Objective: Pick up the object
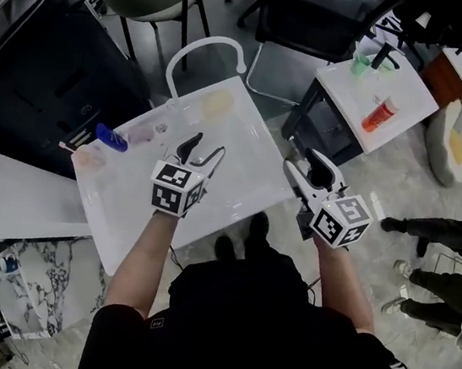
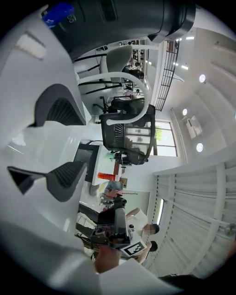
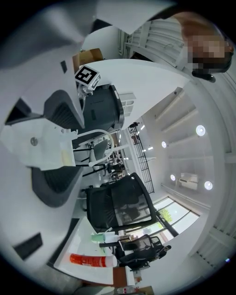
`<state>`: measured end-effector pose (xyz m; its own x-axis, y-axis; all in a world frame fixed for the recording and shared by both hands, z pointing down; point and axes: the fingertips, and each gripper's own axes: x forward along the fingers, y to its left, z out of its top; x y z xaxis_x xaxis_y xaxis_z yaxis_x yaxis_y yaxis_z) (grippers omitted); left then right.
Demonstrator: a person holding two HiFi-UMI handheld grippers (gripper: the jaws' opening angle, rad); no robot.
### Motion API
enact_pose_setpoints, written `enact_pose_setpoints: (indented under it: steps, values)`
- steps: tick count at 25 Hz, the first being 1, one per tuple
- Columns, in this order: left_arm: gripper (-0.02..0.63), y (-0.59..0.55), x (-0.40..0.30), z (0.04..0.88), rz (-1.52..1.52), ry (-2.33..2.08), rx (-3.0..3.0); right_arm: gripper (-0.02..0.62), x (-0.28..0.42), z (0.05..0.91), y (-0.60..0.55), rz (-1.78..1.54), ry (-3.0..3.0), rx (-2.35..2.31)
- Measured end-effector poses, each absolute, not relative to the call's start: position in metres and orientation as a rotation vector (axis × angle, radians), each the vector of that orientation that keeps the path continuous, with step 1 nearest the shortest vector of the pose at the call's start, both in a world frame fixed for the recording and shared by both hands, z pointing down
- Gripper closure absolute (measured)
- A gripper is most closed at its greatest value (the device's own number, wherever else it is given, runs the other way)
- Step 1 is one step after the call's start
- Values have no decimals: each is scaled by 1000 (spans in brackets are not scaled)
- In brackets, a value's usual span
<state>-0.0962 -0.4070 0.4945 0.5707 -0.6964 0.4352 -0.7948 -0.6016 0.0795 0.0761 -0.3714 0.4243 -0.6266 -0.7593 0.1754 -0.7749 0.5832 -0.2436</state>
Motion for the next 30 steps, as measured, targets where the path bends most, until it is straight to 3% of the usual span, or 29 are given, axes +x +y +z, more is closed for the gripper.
enact_pose_setpoints:
  steps: [30]
  values:
    - [373, -570, -86, 700, 1308, -1158, 2239, 345, 113, 522, -489, 758, -2669, 1203]
